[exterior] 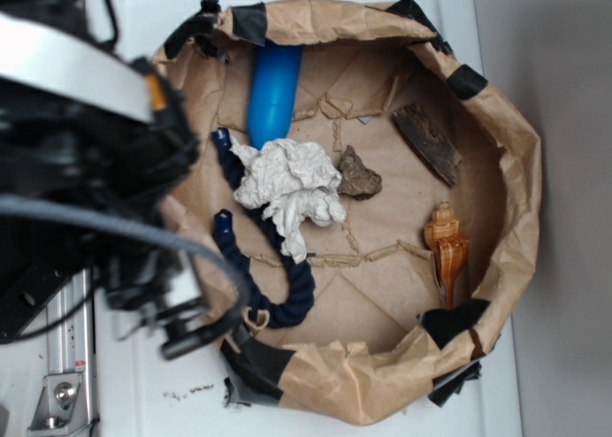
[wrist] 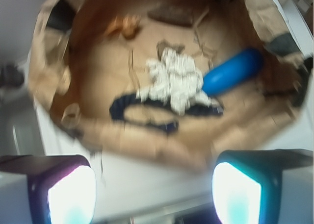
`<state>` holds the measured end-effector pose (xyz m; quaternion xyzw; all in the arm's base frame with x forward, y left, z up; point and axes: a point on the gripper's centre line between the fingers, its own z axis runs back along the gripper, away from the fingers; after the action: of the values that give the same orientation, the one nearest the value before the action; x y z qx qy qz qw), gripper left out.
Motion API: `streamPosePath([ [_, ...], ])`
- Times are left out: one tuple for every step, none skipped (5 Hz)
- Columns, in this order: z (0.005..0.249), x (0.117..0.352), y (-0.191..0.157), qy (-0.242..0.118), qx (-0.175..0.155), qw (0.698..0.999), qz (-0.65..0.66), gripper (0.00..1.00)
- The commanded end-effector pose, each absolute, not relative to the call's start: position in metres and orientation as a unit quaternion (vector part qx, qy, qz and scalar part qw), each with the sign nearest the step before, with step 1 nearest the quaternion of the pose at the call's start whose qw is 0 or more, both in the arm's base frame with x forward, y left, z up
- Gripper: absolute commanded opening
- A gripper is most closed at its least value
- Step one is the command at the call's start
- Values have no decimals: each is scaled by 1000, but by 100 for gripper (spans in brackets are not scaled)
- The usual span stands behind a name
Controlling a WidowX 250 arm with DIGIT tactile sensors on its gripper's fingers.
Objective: Grab the white paper.
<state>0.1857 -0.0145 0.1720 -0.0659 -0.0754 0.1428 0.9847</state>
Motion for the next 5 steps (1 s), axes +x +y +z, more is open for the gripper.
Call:
streamPosePath([
  [122,234,10,-81,0,978,190,100],
  [78,240,12,-47,29,983,173,100],
  [50,238,12,-26,49,982,180,100],
  [36,230,14,-22,44,974,221,0],
  [47,230,16,-37,35,976,214,0],
])
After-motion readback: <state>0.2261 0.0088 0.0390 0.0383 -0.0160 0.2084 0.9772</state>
